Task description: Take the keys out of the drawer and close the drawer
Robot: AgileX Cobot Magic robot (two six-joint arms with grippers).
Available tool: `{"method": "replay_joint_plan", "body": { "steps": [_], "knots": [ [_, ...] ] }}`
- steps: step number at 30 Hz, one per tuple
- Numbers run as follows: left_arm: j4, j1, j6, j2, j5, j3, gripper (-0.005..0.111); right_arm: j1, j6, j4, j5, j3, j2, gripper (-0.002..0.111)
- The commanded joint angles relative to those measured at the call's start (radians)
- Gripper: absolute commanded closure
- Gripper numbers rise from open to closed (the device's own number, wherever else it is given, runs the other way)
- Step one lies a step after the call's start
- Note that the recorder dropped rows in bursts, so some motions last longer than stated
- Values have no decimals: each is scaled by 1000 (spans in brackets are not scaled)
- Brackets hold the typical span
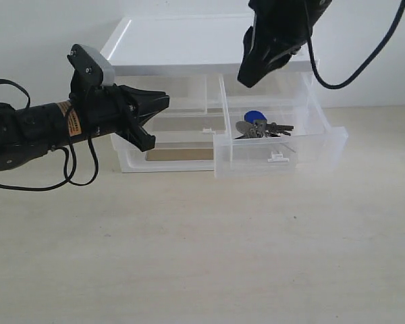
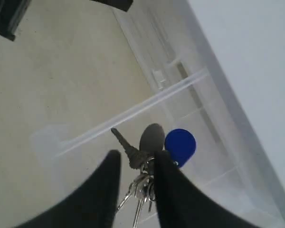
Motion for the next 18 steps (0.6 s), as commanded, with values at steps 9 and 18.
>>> {"method": "replay_joint_plan", "body": {
  "steps": [9, 18],
  "knots": [
    [-155, 18, -46, 40, 138, -78, 102, -2, 99, -134, -68, 2, 177, 58],
    [-155, 18, -42, 40, 138, -78, 102, -2, 136, -218, -71, 2, 235, 50]
  ]
}}
